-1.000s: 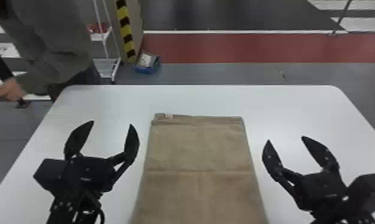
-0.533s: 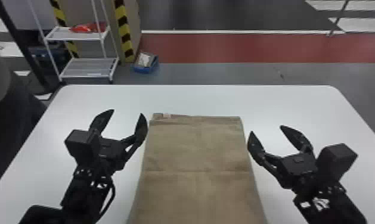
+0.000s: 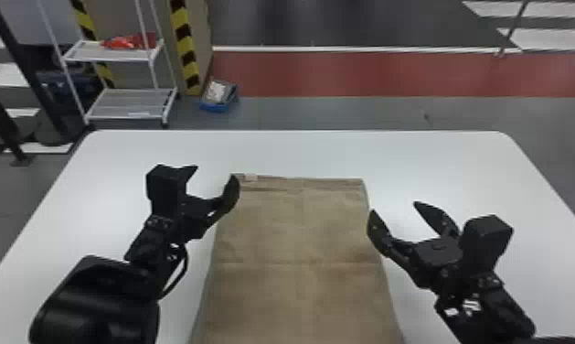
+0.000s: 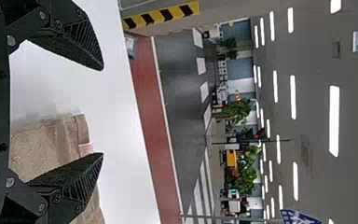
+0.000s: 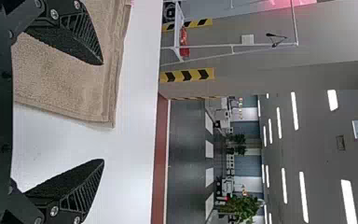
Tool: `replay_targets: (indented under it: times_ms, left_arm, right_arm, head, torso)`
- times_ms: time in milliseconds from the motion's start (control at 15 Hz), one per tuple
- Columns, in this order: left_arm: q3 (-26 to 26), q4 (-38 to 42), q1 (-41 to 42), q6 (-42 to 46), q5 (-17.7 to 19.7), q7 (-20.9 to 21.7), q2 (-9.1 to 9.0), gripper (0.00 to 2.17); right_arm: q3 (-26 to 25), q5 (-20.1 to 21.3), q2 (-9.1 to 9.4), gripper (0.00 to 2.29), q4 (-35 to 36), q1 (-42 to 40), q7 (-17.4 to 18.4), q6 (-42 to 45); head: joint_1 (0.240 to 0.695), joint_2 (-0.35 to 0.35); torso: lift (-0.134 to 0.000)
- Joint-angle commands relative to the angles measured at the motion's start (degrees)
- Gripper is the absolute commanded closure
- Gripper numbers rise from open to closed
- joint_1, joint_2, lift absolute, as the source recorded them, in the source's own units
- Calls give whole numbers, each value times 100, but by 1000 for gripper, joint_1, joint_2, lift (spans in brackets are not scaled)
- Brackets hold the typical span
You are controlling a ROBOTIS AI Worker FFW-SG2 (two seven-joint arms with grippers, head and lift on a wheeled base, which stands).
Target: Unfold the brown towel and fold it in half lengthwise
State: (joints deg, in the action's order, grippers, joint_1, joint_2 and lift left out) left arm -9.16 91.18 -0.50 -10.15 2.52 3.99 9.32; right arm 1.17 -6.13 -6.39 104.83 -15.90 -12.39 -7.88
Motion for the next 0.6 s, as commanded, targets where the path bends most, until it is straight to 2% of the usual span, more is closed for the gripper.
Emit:
replay_targets:
  times_ms: [0, 267, 467, 533]
  left_arm:
    - [-51, -522, -319, -19, 12, 93, -36, 265]
    - [-192, -1366, -776, 69, 82, 119, -71, 269]
    - [-192, -1551, -864, 157, 170, 277, -80, 269]
    - [-200, -1551, -864, 157, 179, 330, -80, 350]
  right_arm:
    - [50, 15, 15, 151, -129, 43, 0, 36]
    - [120, -11, 24, 151, -121, 25, 17, -69]
    - [112, -20, 24, 151, -77, 16, 26, -69]
    - [112, -20, 24, 151, -68, 16, 26, -69]
  head:
    - [695, -12]
    - [695, -8]
    - [695, -7]
    - [695, -9]
  torso:
    - [-125]
    - [-125]
    - [-125]
    - [-125]
